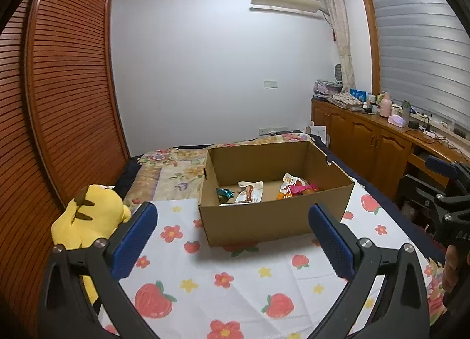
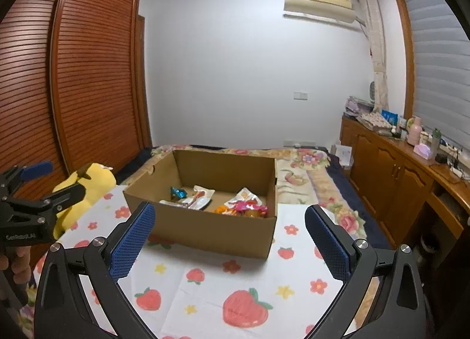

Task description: Organize snacks

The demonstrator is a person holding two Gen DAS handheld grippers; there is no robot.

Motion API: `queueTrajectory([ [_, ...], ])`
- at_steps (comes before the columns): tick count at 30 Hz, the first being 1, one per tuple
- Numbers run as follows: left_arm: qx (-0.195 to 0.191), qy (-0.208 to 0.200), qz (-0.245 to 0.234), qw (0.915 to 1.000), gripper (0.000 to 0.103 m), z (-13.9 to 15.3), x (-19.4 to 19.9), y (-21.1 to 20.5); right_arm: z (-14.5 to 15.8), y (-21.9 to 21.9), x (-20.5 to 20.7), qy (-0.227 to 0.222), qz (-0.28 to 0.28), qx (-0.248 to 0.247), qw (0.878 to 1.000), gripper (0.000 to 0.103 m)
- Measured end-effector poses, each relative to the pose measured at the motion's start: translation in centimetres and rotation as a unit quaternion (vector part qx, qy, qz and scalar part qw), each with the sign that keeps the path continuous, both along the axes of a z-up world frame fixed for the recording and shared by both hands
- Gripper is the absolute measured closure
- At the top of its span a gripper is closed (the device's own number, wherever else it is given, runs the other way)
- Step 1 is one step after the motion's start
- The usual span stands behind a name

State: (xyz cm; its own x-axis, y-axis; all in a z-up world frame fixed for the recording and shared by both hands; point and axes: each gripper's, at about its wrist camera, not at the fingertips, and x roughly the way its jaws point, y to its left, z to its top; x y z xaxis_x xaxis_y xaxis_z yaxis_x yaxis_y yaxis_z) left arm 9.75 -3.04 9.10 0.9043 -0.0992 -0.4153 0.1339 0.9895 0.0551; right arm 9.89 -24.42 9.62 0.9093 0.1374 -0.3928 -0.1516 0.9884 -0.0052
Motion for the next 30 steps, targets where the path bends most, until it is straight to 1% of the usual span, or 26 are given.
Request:
queueTrajectory([
  [8, -0.001, 0.004, 0.008, 1.0000, 0.000, -1.1, -2.7, 0.4, -1.2, -0.4, -2.7, 0.002, -0.003, 0.007, 1.000, 0.000],
  [13, -0.009, 0.007, 0.014, 0.9998, 0.000, -2.1, -3.7, 0.9, -1.5, -0.8, -4.3, -0.006, -0.010, 0.010, 1.000, 0.000],
  [16, -0.006, 0.006, 0.021, 0.9997, 0.000, -2.9, -4.3, 1.2, -1.8, -0.9, -5.2, -0.007, -0.007, 0.013, 1.000, 0.000],
  [21, -0.004, 0.007, 0.032, 0.9994, 0.000, -4.3, -5.1, 1.6, -3.0, -0.6, -6.7, -0.013, -0.011, 0.002, 1.000, 0.000],
  [24, 0.001, 0.012, 0.038, 0.9992, 0.000, -5.2, -5.3, 1.8, -3.9, -0.5, -7.0, -0.008, -0.011, 0.003, 1.000, 0.000],
  [30, 0.000, 0.019, 0.039, 0.9991, 0.000, -5.9, -5.4, 2.1, -4.3, -0.6, -6.8, -0.002, -0.010, 0.003, 1.000, 0.000],
])
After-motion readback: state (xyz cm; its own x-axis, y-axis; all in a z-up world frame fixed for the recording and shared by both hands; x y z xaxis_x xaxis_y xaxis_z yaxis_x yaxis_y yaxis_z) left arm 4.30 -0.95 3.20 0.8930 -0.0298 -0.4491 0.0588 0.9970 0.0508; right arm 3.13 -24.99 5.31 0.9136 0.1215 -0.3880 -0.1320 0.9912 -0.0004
